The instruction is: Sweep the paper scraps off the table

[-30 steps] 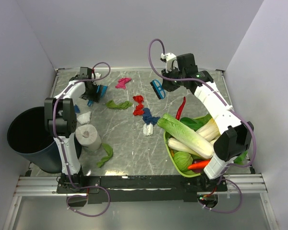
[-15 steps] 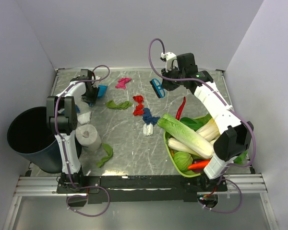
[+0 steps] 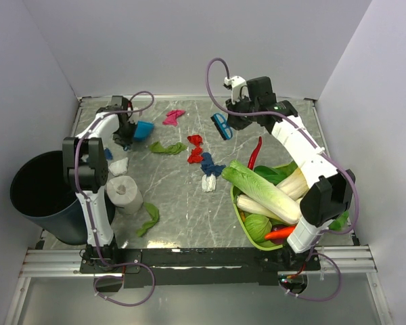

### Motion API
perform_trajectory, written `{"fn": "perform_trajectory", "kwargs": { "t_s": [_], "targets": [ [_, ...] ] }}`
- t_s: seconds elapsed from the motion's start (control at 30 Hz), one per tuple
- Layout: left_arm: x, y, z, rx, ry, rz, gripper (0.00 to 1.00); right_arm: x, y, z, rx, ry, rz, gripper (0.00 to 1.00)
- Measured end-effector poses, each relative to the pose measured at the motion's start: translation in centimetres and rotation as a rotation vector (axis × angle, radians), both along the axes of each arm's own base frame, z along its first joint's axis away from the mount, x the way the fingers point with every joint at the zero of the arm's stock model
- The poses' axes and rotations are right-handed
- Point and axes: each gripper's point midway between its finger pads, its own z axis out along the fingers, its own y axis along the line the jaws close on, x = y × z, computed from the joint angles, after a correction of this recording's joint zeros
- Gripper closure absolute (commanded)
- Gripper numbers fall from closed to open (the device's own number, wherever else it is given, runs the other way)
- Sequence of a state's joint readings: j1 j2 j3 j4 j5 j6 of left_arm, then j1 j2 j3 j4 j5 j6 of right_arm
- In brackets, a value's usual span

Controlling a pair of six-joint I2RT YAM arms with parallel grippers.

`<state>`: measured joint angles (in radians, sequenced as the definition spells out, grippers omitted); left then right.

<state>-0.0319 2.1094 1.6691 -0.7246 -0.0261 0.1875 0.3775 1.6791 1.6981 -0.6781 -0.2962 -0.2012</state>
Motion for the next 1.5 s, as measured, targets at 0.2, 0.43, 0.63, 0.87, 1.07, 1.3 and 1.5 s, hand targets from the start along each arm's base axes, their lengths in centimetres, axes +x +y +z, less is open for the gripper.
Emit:
{"fn": "perform_trajectory", "kwargs": {
  "t_s": [0.2,0.43,0.63,0.87,1.07,1.3,1.5],
  "targets": [
    [-1.9,-2.0,5.5,-0.042,-0.059,-0.075,0.99,-1.6,0.8,-1.0,-0.012,0.027,0.13,1.0],
    [-3.8,-3.5,9.1,-0.084,-0.104,-0.112,0.99,-6.8,2.8,-1.6,0.01,0.102,0.497,1.0],
    [-4.1,-2.9,8.9,-0.074,-0.091,-0.083,0.99,-6.9,5.0,-2.1,0.001,0.132,0.739,1.0],
    [-4.1,-2.4,8.9,-0.048,-0.093,-0.067,0.99,-9.0,7.4,-9.0,-0.065,0.271,0.921,1.0],
    [-4.7,-2.2,8.9,-0.042,-0.092,-0.064,0.99,-12.2,7.0,-12.6,-0.156,0.386,0.966,1.0],
    [-5.3,-1.7,8.5,-0.015,-0.077,-0.06,0.99,-9.2,6.6,-13.9,-0.266,0.307,0.887,1.0],
    [-6.0,-1.3,8.0,0.008,-0.056,-0.074,0.99,-5.6,7.2,-13.6,-0.29,0.203,0.777,1.0]
  ]
}}
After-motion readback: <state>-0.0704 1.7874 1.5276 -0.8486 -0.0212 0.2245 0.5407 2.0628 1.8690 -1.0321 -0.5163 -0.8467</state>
